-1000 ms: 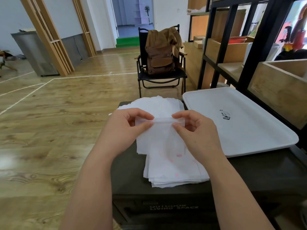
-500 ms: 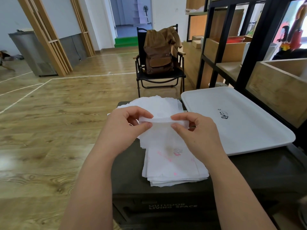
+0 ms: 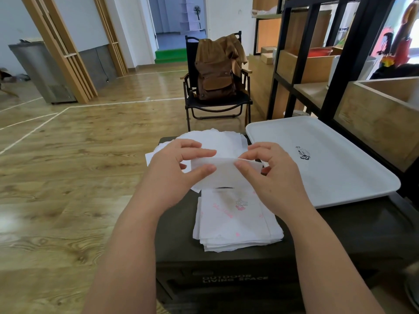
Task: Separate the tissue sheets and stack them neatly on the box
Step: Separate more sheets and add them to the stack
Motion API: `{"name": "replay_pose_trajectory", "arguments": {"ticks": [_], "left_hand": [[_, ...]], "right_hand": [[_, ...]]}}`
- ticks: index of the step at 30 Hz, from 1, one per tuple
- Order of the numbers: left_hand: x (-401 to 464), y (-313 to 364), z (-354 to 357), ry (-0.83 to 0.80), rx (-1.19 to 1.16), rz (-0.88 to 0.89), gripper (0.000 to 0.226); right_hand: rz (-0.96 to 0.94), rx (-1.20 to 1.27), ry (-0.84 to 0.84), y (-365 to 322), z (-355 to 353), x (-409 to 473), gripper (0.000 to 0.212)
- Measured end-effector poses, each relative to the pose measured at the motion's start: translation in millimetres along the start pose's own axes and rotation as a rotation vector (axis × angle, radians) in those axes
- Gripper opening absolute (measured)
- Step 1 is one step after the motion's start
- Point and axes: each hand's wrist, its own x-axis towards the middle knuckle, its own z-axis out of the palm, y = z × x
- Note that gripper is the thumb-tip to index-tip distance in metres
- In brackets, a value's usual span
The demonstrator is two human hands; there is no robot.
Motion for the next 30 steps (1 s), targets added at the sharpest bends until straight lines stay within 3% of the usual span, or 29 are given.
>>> {"name": "replay_pose_trajectory", "arguments": {"ticks": [7,13,16,19,25,27,30], "left_hand": [[0,3,1,0.048,-0.183,-0.002,0.017],[-3,4,-5,-0.196,-0.339,-0.211,0.015],[-2,-8,2,-0.310,-0.227,-0.387,0.015],[-2,-22,12,-0.409,-0.107,-0.500,0.011],[0,-32,16,-0.489,-0.015,-0.572,0.020],[0,-32,15,-0.451,0.047,-0.567,0.022],[5,-31,18,-0.086,0.140,-0.490,0.020]], "right_hand": [[0.023,0.180,-0.040,-1,-9,-1,0.008],[0.260,0.327,-0.144,-1,-16,0,0.006],[0.323,0.001,-0.269,8,-15,-2,0.003],[0.402,-0.264,-0.361,15,-11,-3,0.018],[0.460,-0.340,-0.383,18,-6,-2,0.032],[0.463,-0.350,-0.376,18,-6,-2,0.033],[0.417,-0.342,-0.258,17,-8,-3,0.032]]}}
